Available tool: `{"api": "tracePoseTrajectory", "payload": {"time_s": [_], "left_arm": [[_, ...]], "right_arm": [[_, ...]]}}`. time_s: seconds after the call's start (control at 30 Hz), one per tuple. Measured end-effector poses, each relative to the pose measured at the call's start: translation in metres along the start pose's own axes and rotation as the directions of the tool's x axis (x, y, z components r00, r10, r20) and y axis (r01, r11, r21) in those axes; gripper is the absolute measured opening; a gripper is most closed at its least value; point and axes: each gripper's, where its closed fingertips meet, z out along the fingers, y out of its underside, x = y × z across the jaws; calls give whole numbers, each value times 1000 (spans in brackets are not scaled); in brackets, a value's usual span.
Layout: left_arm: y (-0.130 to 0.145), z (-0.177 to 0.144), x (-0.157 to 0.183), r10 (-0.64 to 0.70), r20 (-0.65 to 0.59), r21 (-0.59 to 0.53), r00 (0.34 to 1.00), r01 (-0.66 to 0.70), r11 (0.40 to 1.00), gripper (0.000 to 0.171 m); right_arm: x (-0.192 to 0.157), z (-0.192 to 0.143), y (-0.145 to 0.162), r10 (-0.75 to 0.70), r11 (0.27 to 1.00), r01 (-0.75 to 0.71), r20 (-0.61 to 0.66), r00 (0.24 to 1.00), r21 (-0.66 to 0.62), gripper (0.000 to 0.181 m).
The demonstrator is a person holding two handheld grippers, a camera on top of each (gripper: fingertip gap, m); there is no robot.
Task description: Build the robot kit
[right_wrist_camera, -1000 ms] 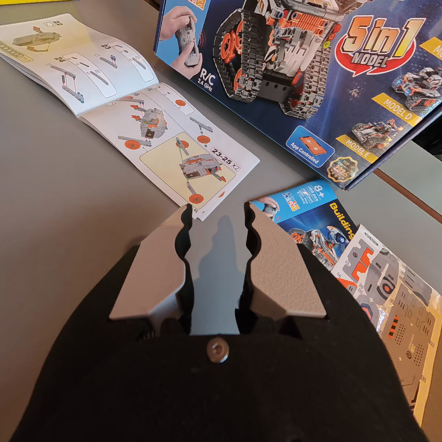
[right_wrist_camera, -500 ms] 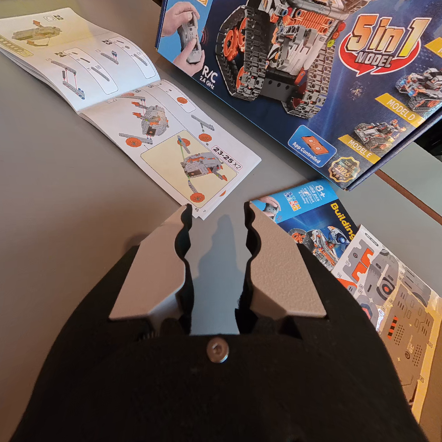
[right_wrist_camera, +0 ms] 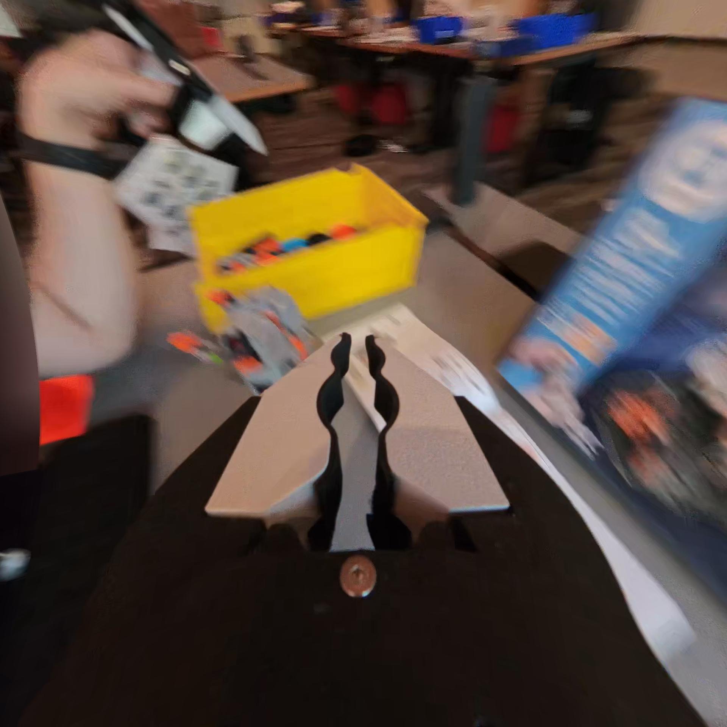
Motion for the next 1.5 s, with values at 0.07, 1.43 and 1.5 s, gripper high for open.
{"api": "tracePoseTrajectory", "payload": {"time_s": [0.07, 1.43, 1.5], "left_arm": [[0, -19, 1, 4, 13, 59, 1000, -5, 998, 19], [16, -68, -2, -36, -154, 188, 987, 65, 980, 27], [16, -69, -2, -36, -157, 190, 987, 66, 980, 27]], "right_arm": [[-48, 72, -49, -31, 996, 50, 235, 971, -79, 4], [-43, 396, 66, -264, 394, 404, 319, 910, -826, 7], [-41, 395, 62, -260, 427, 395, 308, 915, -813, 7]]}}
